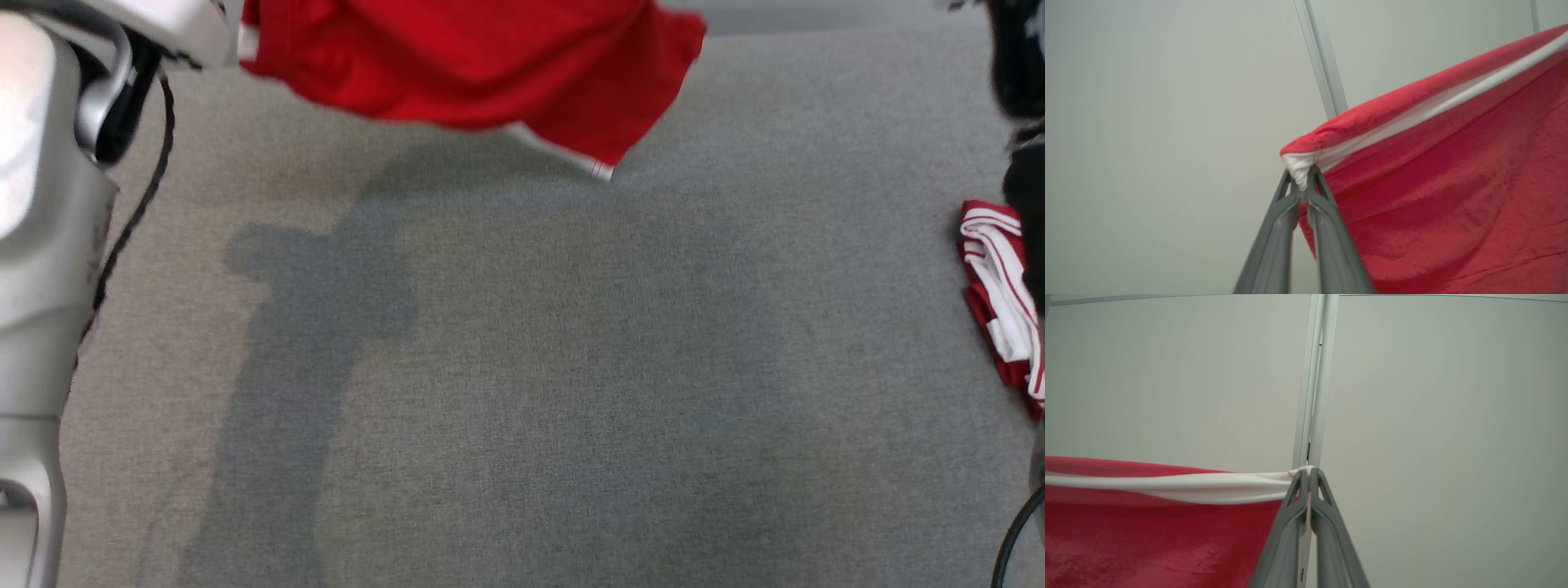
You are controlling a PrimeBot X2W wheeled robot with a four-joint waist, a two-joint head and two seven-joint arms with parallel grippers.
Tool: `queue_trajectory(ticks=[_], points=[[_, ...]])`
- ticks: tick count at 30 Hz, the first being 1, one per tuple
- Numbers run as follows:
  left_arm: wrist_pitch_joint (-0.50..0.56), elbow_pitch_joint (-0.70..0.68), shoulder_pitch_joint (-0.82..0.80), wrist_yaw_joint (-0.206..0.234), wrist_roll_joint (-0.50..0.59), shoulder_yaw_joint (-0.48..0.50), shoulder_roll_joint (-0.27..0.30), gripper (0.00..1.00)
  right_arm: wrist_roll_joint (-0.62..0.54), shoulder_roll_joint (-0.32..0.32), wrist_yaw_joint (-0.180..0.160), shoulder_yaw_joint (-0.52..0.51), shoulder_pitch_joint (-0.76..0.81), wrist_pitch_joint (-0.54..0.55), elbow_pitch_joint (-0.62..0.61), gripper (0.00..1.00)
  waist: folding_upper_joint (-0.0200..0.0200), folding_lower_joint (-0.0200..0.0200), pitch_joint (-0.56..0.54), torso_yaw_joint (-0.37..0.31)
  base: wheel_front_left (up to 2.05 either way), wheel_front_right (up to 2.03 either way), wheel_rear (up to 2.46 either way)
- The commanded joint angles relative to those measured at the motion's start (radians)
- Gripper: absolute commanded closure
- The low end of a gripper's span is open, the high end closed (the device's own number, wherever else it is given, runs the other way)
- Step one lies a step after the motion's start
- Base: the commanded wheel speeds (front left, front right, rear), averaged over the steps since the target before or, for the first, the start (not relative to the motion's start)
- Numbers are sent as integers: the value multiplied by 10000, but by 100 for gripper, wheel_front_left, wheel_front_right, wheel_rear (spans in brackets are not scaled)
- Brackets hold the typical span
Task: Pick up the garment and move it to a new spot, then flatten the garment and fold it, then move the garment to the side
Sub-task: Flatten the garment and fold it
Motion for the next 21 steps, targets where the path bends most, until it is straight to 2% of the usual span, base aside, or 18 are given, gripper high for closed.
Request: queue_trajectory(ticks=[1, 6, 9, 12, 15, 21], points=[[-248, 271, -494, 31, 144, 57, -3, 100, -203, -106, -7, -238, -407, 5, 51, 100, 0, 0, 1072, -205, 0, 0, 0], [-741, 1271, -1585, 117, 87, 461, -295, 100, -564, -17, -19, -962, -1261, 5, -201, 100, 0, 0, 1419, -305, 0, 0, 0], [-772, 1540, -943, 67, 94, 458, -413, 100, -189, 283, -17, -825, -443, 3, -478, 100, 0, 0, 1346, -438, 0, 0, 0], [-780, 1531, 330, 57, -141, 758, -600, 100, 306, 376, -17, -488, 801, 4, -985, 100, 0, 0, 1140, -475, 0, 0, 0], [-781, 1609, 1981, 52, -259, 1028, -785, 100, 762, 421, -17, -340, 2675, 4, -1375, 100, 0, 0, 833, -477, 0, 0, 0], [-772, 1839, 5338, 30, -389, 1404, -1358, 100, 1405, 463, -17, 268, 5955, 2, -1182, 100, 0, 0, 91, -528, 0, 0, 0]])
